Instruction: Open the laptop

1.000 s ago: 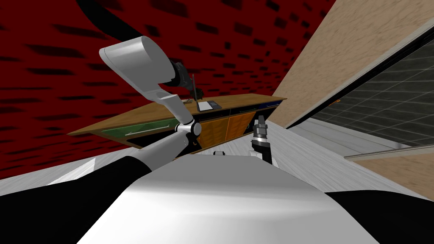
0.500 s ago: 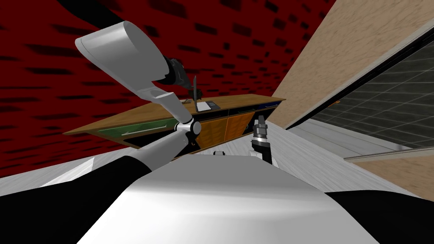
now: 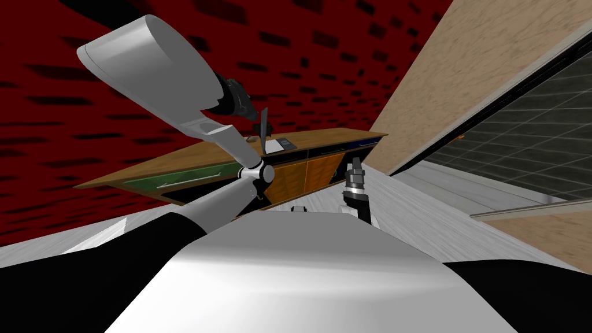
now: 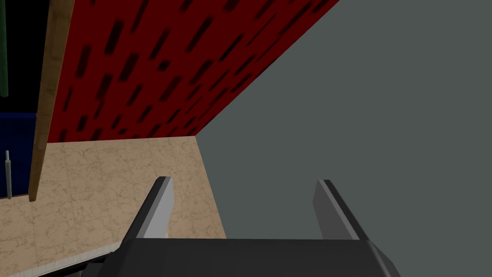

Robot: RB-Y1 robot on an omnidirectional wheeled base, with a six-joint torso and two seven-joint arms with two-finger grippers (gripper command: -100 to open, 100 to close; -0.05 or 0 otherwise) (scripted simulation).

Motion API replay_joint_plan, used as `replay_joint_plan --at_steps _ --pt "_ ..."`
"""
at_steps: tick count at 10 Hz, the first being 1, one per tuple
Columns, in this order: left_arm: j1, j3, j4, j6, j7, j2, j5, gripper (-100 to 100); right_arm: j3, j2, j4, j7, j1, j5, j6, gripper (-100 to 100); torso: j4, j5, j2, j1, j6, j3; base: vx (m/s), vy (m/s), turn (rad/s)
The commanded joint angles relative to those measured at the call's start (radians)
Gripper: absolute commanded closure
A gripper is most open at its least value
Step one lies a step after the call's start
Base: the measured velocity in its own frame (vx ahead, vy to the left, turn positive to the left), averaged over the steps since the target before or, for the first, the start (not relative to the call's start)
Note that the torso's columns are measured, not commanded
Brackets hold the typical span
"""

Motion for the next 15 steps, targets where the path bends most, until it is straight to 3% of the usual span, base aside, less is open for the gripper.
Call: replay_joint_plan --at_steps 1,3,6,7,8,9,13,15 --pt "-0.006 -0.024 0.029 0.011 -0.027 0.014 -0.004 100 0.0 0.0 0.0 0.0 0.0 0.0 0.0 0 0.0 0.0 0.002 -0.001 0.0 0.001 0.008 -0.036 0.007" --pt "-0.011 -0.048 0.057 0.021 -0.054 0.027 -0.008 100 0.0 0.0 0.0 0.0 0.0 0.0 0.0 0 0.002 -0.002 0.007 -0.006 0.0 0.004 0.002 -0.067 0.005" --pt "-0.022 -0.108 0.128 0.047 -0.122 0.059 -0.016 100 0.0 0.0 0.0 0.0 0.0 0.0 0.0 0 0.001 -0.001 0.004 -0.003 0.0 0.002 0.005 -0.082 0.006" --pt "-0.025 -0.12 0.142 0.053 -0.136 0.066 -0.018 100 0.0 0.0 0.0 0.0 0.0 0.0 0.0 0 0.001 -0.001 0.003 -0.003 0.0 0.002 0.008 -0.076 0.007" --pt "-0.025 -0.109 0.134 0.047 -0.124 0.062 -0.016 100 0.0 0.0 0.0 0.0 0.0 0.0 0.0 0 0.001 -0.001 0.003 -0.002 0.0 0.002 0.002 -0.032 0.001" --pt "-0.007 -0.123 0.161 0.029 -0.132 0.072 -0.033 -100 0.0 0.0 0.0 0.0 0.0 0.0 0.0 0 0.001 0.0 0.004 0.0 0.0 0.002 -0.02 -0.108 0.062" --pt "0.025 -0.148 0.204 -0.002 -0.141 0.093 -0.068 -100 0.0 0.0 0.0 0.0 0.0 0.0 0.0 0 0.001 -0.001 0.005 -0.004 0.0 0.003 -0.023 -0.182 0.056" --pt "0.025 -0.141 0.193 0.002 -0.141 0.091 -0.06 -100 0.0 0.0 0.0 0.0 0.0 0.0 0.0 0 0.001 0.0 0.003 0.002 0.0 0.002 -0.005 -0.059 0.007"
